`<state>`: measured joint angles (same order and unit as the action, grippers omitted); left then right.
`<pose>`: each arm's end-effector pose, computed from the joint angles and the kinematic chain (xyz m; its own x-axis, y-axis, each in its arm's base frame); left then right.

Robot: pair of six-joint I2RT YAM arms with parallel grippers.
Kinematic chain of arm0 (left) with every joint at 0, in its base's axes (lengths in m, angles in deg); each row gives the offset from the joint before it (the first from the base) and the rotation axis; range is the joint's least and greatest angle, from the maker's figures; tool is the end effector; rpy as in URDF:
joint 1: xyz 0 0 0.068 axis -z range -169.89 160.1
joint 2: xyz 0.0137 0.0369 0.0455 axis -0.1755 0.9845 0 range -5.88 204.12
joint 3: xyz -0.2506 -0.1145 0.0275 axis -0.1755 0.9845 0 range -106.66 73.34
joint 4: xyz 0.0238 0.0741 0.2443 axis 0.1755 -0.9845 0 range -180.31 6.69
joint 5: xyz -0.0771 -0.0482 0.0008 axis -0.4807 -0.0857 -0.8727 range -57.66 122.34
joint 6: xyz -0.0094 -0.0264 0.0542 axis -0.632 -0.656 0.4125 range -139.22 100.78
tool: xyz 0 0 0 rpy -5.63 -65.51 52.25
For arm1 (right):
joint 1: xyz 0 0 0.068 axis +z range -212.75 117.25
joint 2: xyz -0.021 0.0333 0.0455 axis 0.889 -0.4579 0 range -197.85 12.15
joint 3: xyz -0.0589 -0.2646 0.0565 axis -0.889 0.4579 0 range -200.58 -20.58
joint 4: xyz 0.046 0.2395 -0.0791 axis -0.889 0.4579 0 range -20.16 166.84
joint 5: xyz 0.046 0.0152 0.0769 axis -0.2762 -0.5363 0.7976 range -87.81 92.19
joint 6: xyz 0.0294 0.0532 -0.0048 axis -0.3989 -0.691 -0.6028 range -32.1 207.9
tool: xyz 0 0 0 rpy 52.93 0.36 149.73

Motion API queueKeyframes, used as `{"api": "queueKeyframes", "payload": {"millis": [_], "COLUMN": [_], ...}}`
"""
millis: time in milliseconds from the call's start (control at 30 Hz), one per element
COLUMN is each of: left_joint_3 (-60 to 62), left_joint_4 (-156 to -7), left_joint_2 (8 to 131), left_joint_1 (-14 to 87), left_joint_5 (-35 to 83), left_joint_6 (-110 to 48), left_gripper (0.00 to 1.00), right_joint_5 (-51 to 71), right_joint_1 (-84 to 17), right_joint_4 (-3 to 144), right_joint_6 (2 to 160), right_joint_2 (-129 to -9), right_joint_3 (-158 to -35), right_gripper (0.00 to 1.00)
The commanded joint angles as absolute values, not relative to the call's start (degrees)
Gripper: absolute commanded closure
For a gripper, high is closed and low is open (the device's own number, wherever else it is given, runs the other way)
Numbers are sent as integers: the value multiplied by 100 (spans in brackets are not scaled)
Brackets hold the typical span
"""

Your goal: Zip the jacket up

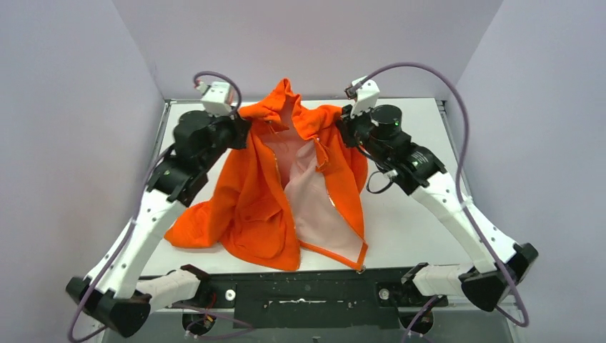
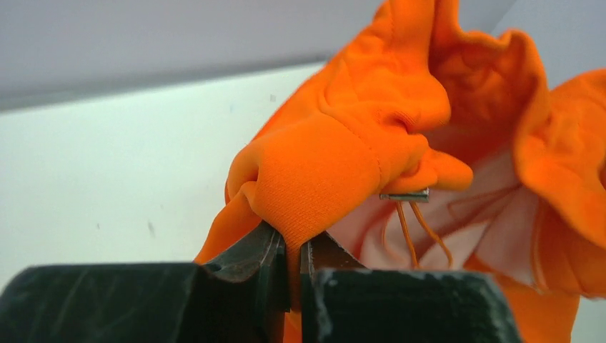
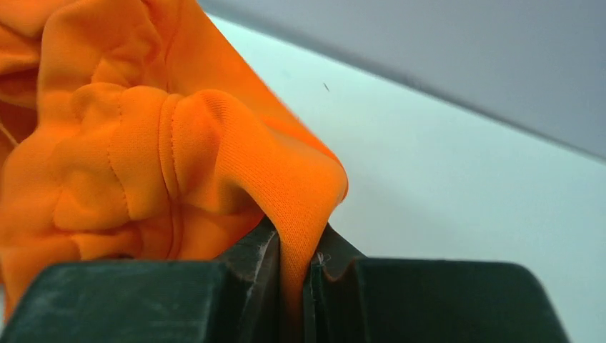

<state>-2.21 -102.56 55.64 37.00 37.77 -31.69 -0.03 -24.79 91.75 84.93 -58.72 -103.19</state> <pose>0.2062 -0.0996 0.4547 -0.1582 -0.1608 -0.9742 0.3401 0.9174 -0.2066 0.2157 0.1660 0.4533 -0.1693 -0.0666 -0.9833 -0.5766 0.8159 0.0440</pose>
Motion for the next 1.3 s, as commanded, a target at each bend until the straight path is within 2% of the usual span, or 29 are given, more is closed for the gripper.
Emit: {"api": "queueKeyframes", "payload": {"millis": [0, 233, 500, 900, 1033, 1133, 1167, 1200, 1267], "left_joint_3": [17, -340, -982, -2203, -2901, -3956, -4302, -4631, -5220], "left_joint_4": [-9641, -9548, -9441, -9347, -9426, -9910, -10046, -10120, -10291], "left_joint_2": [5978, 6705, 7724, 9938, 10840, 11668, 11918, 12122, 12505], "left_joint_1": [3604, 3504, 3084, 2668, 2518, 2302, 2202, 2107, 1960], "left_joint_5": [3424, 3234, 3234, 3352, 3485, 3506, 3383, 3258, 2892], "left_joint_6": [-3332, -3424, -3377, -3314, -3321, -3422, -3498, -3575, -3718], "left_gripper": [100, 100, 100, 100, 100, 100, 100, 83, 62], "right_joint_5": [-622, -457, -261, 453, 656, 1197, 1329, 1379, 1325], "right_joint_1": [-3327, -3983, -4262, -4781, -5099, -5429, -5524, -5612, -5741], "right_joint_4": [8465, 8137, 8114, 8210, 8642, 8989, 8949, 8837, 8540], "right_joint_6": [8087, 7968, 8007, 7526, 7374, 7149, 7085, 7025, 6989], "right_joint_2": [-5895, -6131, -7093, -9508, -10719, -11193, -11175, -11065, -10733], "right_joint_3": [-9900, -9821, -10898, -12480, -13717, -14373, -14341, -14191, -13709], "right_gripper": [100, 100, 100, 100, 100, 80, 68, 54, 35]}}
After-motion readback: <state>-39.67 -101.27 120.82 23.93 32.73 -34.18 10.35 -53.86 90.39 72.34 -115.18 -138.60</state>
